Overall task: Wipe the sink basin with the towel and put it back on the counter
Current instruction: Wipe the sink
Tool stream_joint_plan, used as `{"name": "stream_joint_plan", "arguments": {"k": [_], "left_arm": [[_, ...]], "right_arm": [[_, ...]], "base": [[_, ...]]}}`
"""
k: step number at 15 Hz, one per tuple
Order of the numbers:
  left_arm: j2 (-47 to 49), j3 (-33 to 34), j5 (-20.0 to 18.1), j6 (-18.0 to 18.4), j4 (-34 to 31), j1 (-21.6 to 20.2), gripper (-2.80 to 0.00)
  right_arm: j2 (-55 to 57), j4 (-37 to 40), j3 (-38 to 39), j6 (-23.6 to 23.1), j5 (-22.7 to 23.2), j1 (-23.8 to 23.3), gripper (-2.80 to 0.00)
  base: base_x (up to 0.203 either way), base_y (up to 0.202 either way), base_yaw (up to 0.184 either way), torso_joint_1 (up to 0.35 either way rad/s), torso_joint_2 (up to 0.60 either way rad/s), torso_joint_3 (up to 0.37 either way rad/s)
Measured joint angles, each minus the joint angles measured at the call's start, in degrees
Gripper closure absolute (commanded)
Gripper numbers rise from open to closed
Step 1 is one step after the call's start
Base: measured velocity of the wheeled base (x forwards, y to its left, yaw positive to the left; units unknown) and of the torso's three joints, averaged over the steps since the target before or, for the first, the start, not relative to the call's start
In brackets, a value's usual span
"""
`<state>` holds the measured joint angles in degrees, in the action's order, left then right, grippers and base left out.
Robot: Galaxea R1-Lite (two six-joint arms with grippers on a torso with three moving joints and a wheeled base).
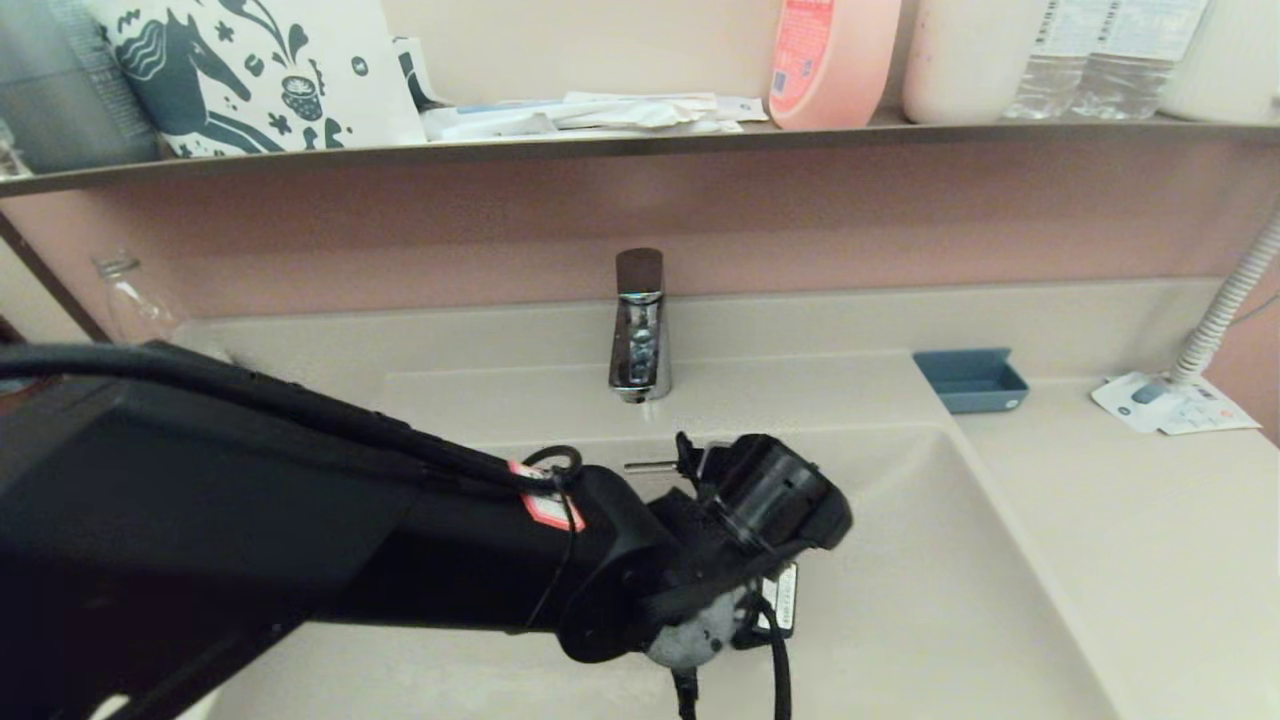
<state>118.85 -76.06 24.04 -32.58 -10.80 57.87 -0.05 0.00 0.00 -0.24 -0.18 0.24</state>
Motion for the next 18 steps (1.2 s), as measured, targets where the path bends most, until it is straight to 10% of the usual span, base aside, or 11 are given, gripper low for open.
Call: {"name": "stream_joint_plan", "arguments": {"k": [10, 18], "left_arm": [[-3.54, 11.39, -1.59, -9.59, -8.71, 7.14, 0.00], [-17.84, 27.24, -3.02, 3.63, -12.03, -7.12, 0.00]], "right_arm": [[0.00, 0.00, 0.00, 0.00, 0.02, 0.00, 0.00], [0.00, 0.00, 0.00, 0.02, 0.00, 0.00, 0.00]], "base": [[0.000, 0.000, 0.000, 0.000, 0.00, 0.000], [0.000, 0.000, 0.000, 0.000, 0.00, 0.000]]}}
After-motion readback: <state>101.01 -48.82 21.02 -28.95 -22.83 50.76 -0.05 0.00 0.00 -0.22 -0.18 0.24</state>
